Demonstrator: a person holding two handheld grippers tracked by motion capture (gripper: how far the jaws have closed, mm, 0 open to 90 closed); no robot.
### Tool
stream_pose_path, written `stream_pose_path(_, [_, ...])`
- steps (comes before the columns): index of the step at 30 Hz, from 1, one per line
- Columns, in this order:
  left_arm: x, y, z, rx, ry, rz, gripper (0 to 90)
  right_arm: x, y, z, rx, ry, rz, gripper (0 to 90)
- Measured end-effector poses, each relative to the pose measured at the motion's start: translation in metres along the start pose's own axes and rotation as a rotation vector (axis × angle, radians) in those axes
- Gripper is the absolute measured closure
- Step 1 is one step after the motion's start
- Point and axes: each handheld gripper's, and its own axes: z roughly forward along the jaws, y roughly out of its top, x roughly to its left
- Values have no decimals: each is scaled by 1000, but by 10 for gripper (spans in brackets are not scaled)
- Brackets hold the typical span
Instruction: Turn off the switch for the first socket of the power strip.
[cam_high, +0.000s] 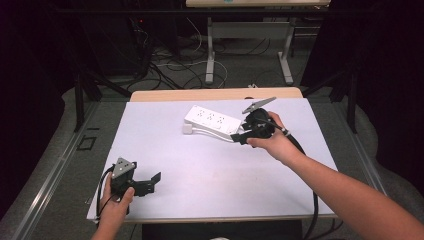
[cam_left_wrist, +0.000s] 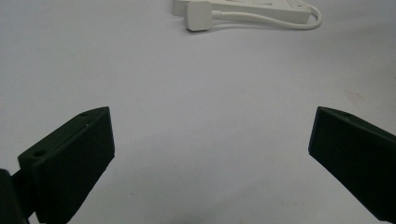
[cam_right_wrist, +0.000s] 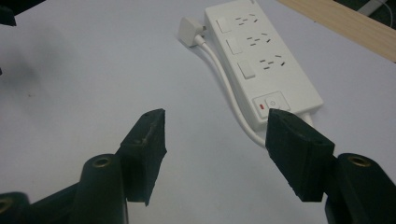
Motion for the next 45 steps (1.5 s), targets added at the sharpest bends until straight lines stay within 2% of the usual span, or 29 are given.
stream_pose_path(5, [-1, -1, 1, -4, 4, -4, 2, -3, -8, -19, -45, -10, 5, 338])
stream_pose_path(9, [0, -1, 2, -8, 6, -5, 2, -4, -15, -34, -81, -36, 10, 302])
stream_pose_path(24, [1, -1, 2, 8, 3, -9, 2, -5, -59, -61, -147, -96, 43, 146])
stream_pose_path(31, [0, -1, 3, 8, 3, -13, 2, -6, -88, -63, -149, -106, 90, 58])
stream_pose_path(34, [0, -1, 3, 7, 2, -14, 2, -9, -101, -62, -155, -131, 95, 2])
stream_pose_path(37, [0, -1, 3, 8, 3, -12, 2, -11, -112, -60, -159, -140, 102, 0])
stream_pose_path(41, [0, -1, 4, 5, 4, -12, 2, -15, -127, -56, -177, -174, 114, 0])
stream_pose_path(45, [-1, -1, 4, 10, 1, -12, 2, -20, -142, -54, -171, -198, 145, 0])
